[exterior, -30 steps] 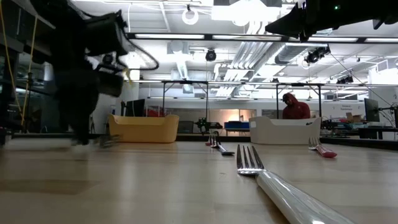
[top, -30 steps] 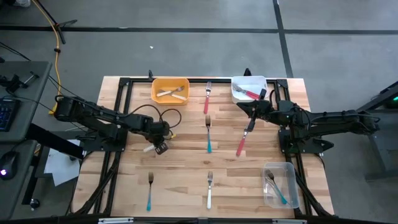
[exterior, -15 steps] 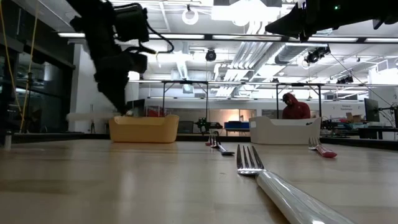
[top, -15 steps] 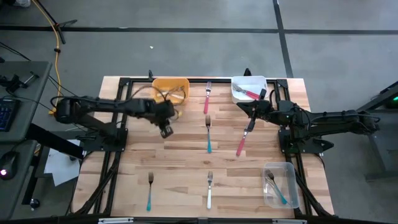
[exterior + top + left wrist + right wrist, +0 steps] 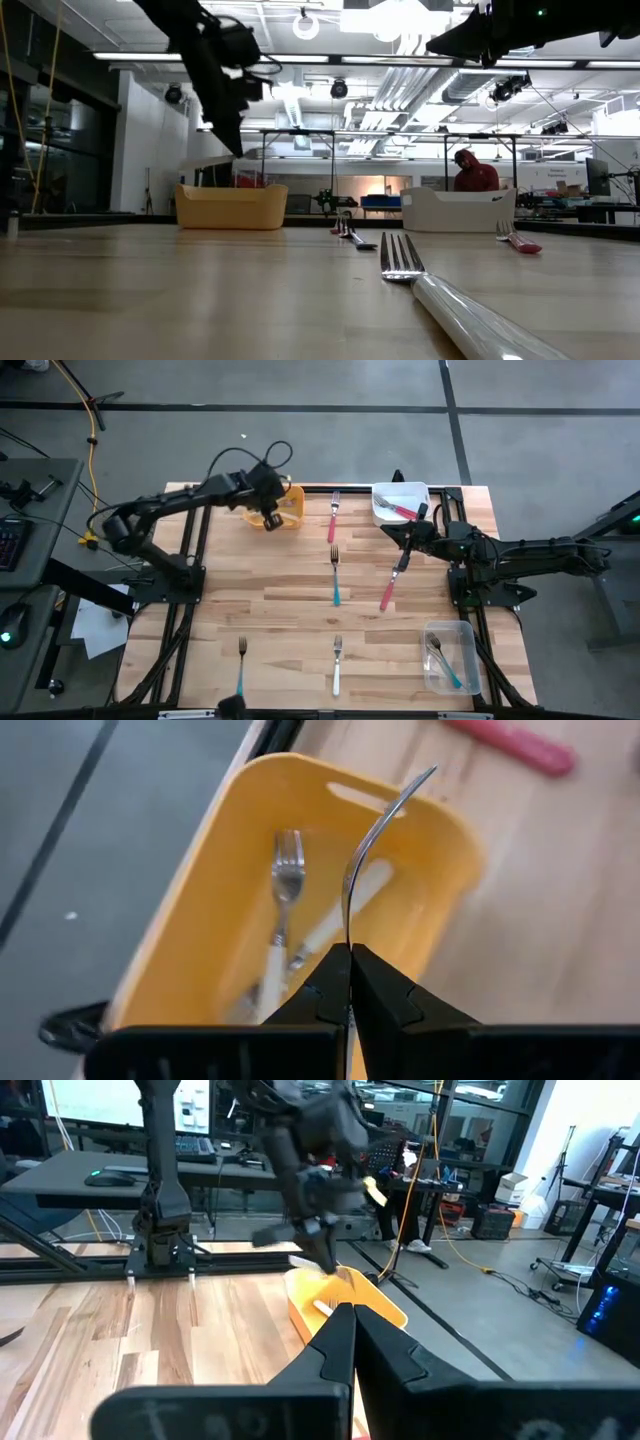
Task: Sort silverware by color (type)
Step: Put the top white fork into the yellow bin
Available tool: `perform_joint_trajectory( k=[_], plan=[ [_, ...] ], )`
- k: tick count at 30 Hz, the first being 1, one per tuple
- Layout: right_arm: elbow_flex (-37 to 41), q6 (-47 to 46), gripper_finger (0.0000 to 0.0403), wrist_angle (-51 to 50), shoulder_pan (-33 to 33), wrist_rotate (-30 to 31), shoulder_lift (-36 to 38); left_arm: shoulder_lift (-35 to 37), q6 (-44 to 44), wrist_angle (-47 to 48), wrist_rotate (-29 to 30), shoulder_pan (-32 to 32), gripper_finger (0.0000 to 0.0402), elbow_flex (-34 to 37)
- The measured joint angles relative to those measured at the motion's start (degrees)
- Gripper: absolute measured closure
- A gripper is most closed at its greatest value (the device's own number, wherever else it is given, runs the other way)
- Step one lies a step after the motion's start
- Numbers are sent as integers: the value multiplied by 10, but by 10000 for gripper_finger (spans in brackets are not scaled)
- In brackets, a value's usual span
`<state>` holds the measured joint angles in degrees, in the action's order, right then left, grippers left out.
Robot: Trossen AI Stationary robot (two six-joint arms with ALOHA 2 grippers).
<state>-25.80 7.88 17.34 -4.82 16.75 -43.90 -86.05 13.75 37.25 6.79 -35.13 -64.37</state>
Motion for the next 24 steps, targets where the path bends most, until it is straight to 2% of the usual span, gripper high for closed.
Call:
perform_joint_trajectory(
  k=[4,11,18,24],
  plan=[
    [0,1,402,0,0,0,0,-61,59,1,0,-16,401,-26],
    [0,8,402,-5,0,0,0,-138,78,-11,-1,-40,401,-46],
    [0,16,402,-6,0,0,0,-161,62,-32,-1,-51,399,-46],
    [0,17,402,-6,0,0,0,-161,52,-41,0,-48,367,-46]
  ],
)
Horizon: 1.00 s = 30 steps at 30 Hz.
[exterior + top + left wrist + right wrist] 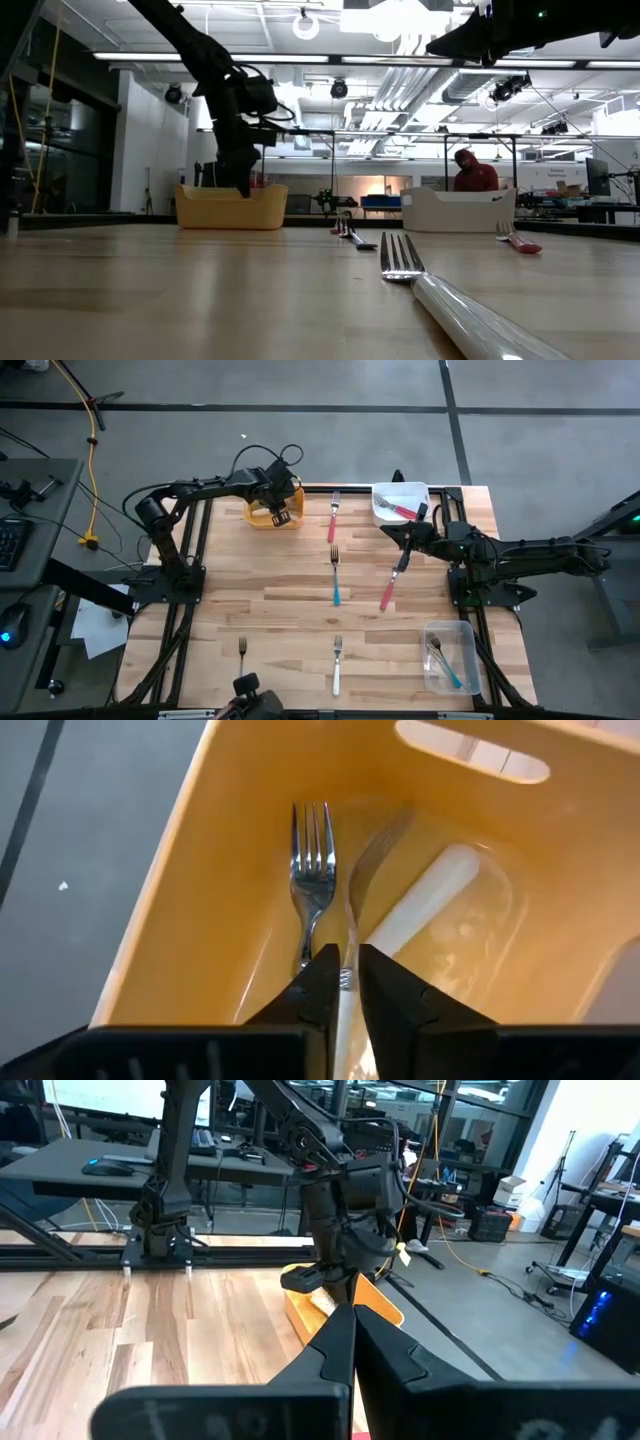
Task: Sort silverware by color (type)
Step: Put the top white fork into the yellow bin, then put the top pink fork into the white bin
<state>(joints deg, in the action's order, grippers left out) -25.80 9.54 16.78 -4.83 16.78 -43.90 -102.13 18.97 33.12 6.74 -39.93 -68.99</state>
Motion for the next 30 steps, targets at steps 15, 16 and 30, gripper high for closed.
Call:
perform_joint_trajectory(
  k=[15,16,30],
  plan=[
    [0,9,402,-7,0,0,-6,76,-67,-95,30,71,357,41],
    [0,8,402,-4,0,0,-11,87,-75,-116,30,79,360,56],
    [-99,-126,388,-30,-47,-2,-195,256,-212,-465,30,227,382,339]
  ],
)
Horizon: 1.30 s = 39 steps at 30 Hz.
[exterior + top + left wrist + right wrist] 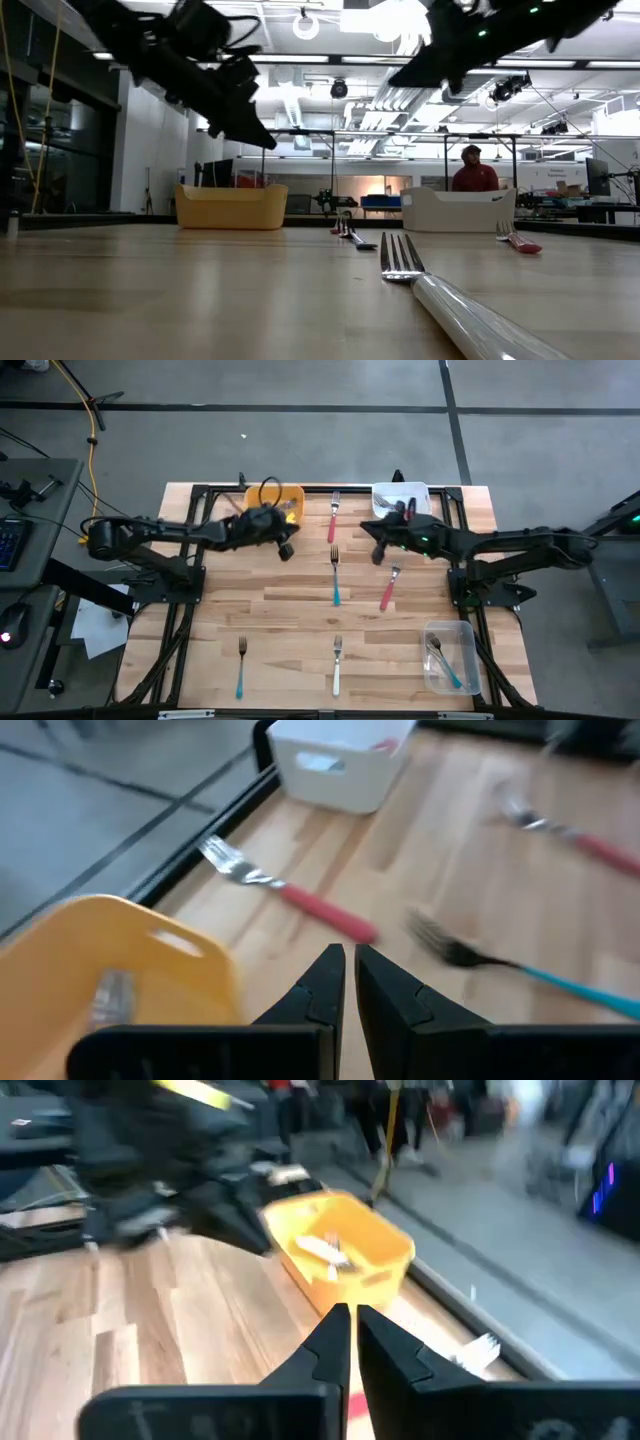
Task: Sort silverware by color (type)
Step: Put the top pink fork into the white bin
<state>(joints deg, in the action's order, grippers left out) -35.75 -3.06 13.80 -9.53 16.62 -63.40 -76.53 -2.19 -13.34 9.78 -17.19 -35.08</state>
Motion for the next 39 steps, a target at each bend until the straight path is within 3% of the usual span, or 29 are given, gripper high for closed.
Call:
perform_joint_trajectory(
  k=[7,17,22,27,39],
  plan=[
    [-102,-136,323,-76,-53,-8,-149,39,-33,-118,0,48,383,96],
    [-372,-248,242,-333,-125,-37,-364,42,-49,-162,15,73,383,130],
    [-485,-273,238,-443,-157,-56,-466,42,-57,-166,14,75,383,130],
    [-555,-291,237,-492,-173,-89,-547,42,-57,-165,13,78,383,130],
    [-609,-323,237,-516,-197,-135,-641,42,-62,-165,13,78,383,130]
  ],
)
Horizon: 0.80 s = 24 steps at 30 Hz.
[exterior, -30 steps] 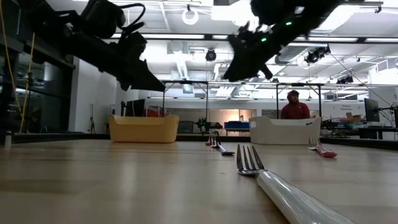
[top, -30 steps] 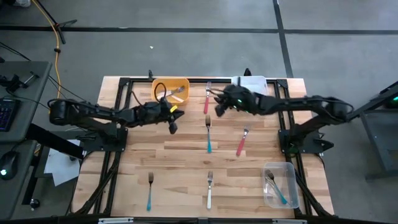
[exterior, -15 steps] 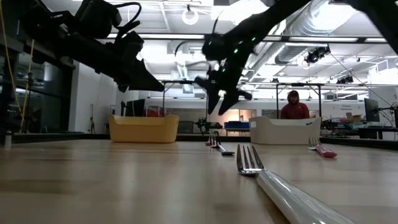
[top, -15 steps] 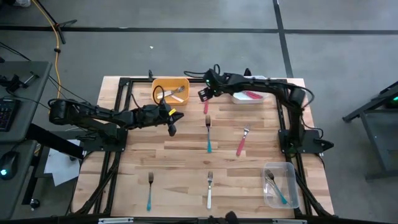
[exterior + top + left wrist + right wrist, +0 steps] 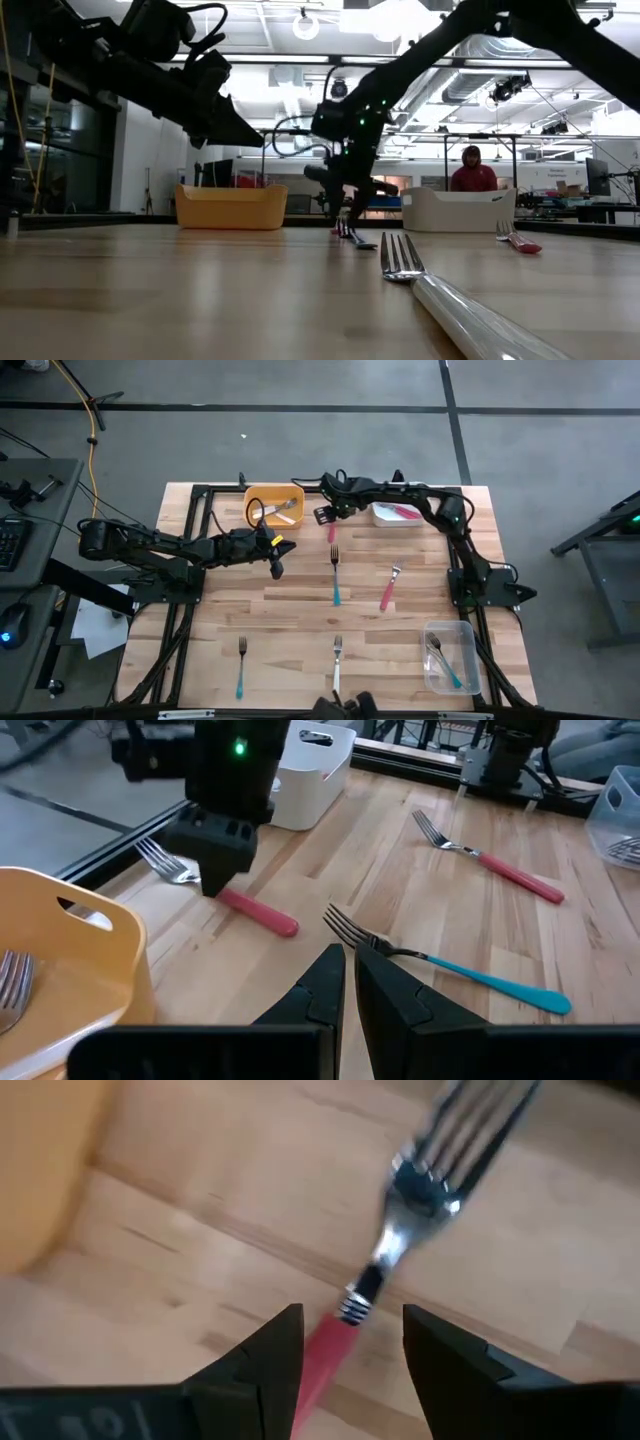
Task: Sort silverware by color (type)
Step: Put the top pink fork into the white bin
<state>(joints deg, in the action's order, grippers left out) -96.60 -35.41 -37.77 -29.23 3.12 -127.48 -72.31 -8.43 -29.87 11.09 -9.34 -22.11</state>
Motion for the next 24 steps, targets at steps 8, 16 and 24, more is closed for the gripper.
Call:
perform_joint_trajectory(
  k=[8,16,24],
  plan=[
    [-1,1,241,-29,-11,-7,-8,0,6,1,0,0,383,0],
    [-2,40,305,-59,-14,-9,-7,0,6,1,0,0,383,0],
    [-2,120,363,-69,-15,-27,-6,0,6,2,0,0,383,0]
  ],
)
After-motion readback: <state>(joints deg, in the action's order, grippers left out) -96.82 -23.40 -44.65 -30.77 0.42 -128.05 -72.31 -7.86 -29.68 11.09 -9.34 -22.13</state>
